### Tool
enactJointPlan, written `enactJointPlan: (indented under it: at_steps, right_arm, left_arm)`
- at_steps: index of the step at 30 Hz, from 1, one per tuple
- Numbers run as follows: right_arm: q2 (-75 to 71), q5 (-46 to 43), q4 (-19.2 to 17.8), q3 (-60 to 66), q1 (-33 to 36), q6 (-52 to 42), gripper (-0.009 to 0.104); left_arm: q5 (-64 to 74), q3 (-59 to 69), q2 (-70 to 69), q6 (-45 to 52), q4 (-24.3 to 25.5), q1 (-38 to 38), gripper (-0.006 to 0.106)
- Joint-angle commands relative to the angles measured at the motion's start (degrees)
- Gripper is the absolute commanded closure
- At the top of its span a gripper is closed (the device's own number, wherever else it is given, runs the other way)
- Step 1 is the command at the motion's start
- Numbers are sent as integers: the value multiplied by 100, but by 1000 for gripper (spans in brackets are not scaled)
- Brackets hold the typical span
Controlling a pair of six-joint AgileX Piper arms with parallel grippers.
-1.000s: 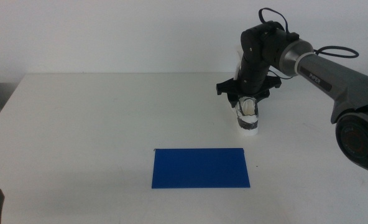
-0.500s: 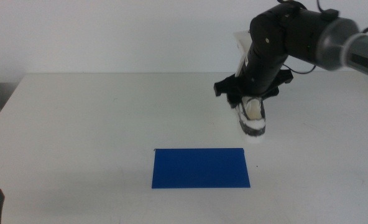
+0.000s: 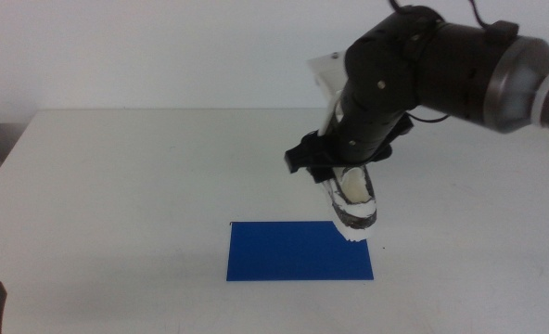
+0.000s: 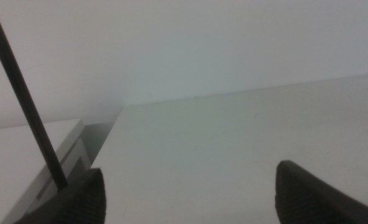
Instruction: Use one arm to grab the shoe from the table and place it on the mat.
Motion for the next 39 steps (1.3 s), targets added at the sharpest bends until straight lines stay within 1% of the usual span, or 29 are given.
enactJointPlan:
  at_steps: [1,3,6,9,13,15,20,22,26,31,36,39]
  right_arm:
    - [-335,-242,-398,-134,187,-230,99]
    - [-335,-335,-496,-134,289,-631,99]
    - [-335,-503,-487,-134,389,-1539,99]
    - [-335,-666,-333,-134,415,-2317,99]
    - [-335,-694,-220,-134,443,-3554,99]
    - [-335,-694,-46,-134,443,-4300,99]
    - [-311,-644,643,-134,443,-6190,99]
    - [-295,-596,836,-134,443,-6589,99]
    - [-191,-584,1121,-134,437,-6688,99]
    - [26,-584,1121,-134,437,-6688,99]
    - [240,-584,1331,-128,386,-6723,99]
    - [360,-600,1376,-90,378,-6732,99]
  left_arm:
    - [-465,29,-41,-34,-49,-22,7]
    - [-465,29,-41,-34,-49,-22,7]
    - [-465,29,-41,-34,-49,-22,7]
    - [-465,29,-41,-34,-49,-22,7]
    - [-465,29,-41,-34,-49,-22,7]
    - [-465,29,-41,-34,-49,-22,7]
    - [-465,29,-41,-34,-49,-22,7]
    - [-465,29,-41,-34,-49,-22,7]
    - [-465,29,-41,-34,-49,-22,7]
    - [-465,29,-41,-34,-49,-22,7]
    - [-465,29,-41,-34,-49,-22,7]
    - [-465,29,-41,-34,-49,-22,7]
